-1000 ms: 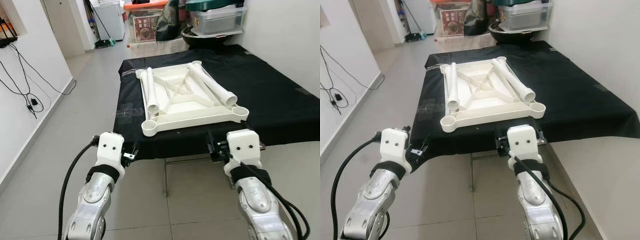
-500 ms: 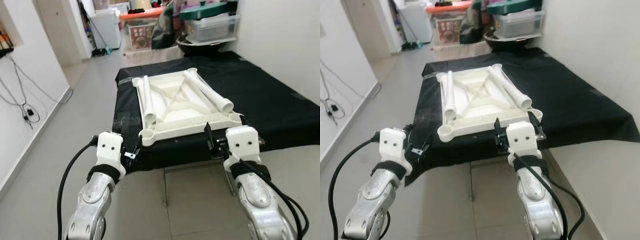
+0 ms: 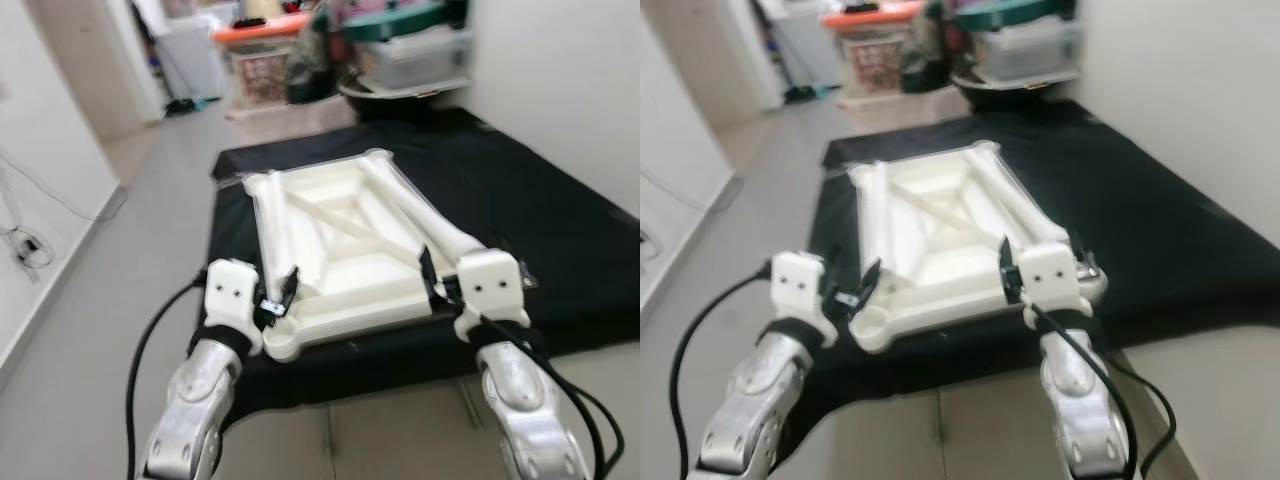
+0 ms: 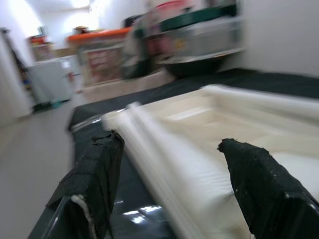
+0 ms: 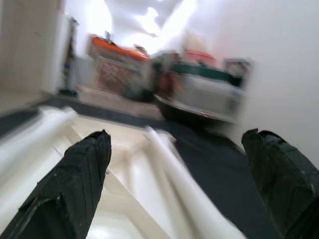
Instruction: Building children table
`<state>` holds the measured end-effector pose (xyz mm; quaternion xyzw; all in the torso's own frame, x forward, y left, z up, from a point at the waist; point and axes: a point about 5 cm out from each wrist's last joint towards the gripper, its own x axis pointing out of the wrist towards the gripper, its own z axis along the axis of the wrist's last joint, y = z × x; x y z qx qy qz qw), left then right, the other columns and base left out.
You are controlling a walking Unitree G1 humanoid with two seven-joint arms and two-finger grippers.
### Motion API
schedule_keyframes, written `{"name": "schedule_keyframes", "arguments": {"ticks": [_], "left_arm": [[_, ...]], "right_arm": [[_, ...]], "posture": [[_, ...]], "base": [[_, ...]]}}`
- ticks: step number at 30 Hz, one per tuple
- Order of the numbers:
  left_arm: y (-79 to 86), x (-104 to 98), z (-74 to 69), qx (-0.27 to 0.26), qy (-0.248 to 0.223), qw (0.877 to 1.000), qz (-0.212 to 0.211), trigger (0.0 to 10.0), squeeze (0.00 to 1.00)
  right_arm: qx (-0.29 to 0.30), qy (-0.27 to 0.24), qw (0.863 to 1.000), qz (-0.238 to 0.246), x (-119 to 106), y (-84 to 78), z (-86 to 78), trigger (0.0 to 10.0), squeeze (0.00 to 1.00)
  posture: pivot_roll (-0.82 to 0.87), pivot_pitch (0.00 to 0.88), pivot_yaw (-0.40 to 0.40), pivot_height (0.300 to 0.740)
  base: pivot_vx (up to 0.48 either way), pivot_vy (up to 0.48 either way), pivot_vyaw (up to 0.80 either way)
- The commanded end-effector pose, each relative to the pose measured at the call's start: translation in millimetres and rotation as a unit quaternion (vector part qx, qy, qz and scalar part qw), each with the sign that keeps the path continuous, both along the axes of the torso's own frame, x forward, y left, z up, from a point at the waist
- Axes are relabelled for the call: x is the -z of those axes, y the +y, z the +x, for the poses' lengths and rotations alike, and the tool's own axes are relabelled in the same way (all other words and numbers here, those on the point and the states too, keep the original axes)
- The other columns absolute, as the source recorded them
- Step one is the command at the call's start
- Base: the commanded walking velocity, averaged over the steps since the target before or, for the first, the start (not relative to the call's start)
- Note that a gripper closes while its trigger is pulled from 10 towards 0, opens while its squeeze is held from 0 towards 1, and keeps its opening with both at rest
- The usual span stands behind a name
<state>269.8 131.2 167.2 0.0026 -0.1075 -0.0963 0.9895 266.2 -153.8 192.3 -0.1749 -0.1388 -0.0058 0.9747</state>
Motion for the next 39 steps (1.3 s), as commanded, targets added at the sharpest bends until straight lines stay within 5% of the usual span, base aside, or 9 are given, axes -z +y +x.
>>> {"name": "schedule_keyframes", "arguments": {"ticks": [1,11,14,16,17,19,21,31,39], "left_arm": [[0.6,4.8,2.1,-0.004,0.014,1.000,0.004,10.0,0.00],[0.9,6.4,4.9,-0.007,0.016,1.000,0.012,10.0,0.00],[2.9,5.5,6.1,-0.011,0.014,1.000,0.014,10.0,0.00],[5.7,4.8,7.5,-0.017,0.012,1.000,0.016,10.0,0.00],[5.7,4.8,7.5,-0.017,0.012,1.000,0.016,10.0,0.00],[8.4,4.2,9.0,-0.021,0.012,1.000,0.017,10.0,0.00],[9.0,4.1,9.4,-0.022,0.011,1.000,0.017,10.0,0.00],[5.6,2.3,13.8,-0.012,0.006,1.000,0.017,10.0,0.00],[6.9,1.3,15.4,-0.015,0.004,1.000,0.017,10.0,0.00]], "right_arm": [[0.008,0.015,1.000,-0.001,7.7,-1.5,-2.5,10.0,0.00],[0.076,0.025,0.992,0.096,6.6,-31.6,4.4,10.0,0.00],[0.179,0.015,0.982,0.065,2.4,-57.5,2.8,10.0,0.00],[0.341,0.002,0.940,0.011,-4.4,-95.1,-8.4,10.0,0.00],[0.341,0.002,0.940,0.011,-4.4,-95.1,-8.4,10.0,0.00],[0.465,-0.037,0.884,-0.008,-19.3,-132.0,-28.0,10.0,0.00],[0.488,-0.048,0.872,-0.010,-23.1,-139.2,-33.0,10.0,0.00],[0.437,-0.011,0.899,0.026,-10.1,-124.8,-18.9,10.0,0.00],[0.436,0.003,0.899,0.025,-7.1,-121.8,-14.7,10.0,0.00]], "posture": [[-0.10,0.000,0.061,0.740],[-0.10,0.000,0.070,0.740],[-0.10,0.000,0.067,0.740],[-0.10,0.000,0.064,0.740],[-0.10,0.000,0.064,0.740],[-0.10,0.000,0.067,0.740],[-0.10,0.000,0.067,0.740],[-0.11,0.000,0.079,0.740],[-0.11,0.000,0.077,0.740]], "base": [[0.000,0.000,0.00],[0.000,0.000,-0.24],[0.000,0.000,-0.80],[0.000,0.000,-0.80],[0.000,0.000,-0.80],[0.000,0.000,-0.78],[0.000,0.000,-0.78],[0.000,0.000,-0.76],[0.000,0.000,-0.76]]}}
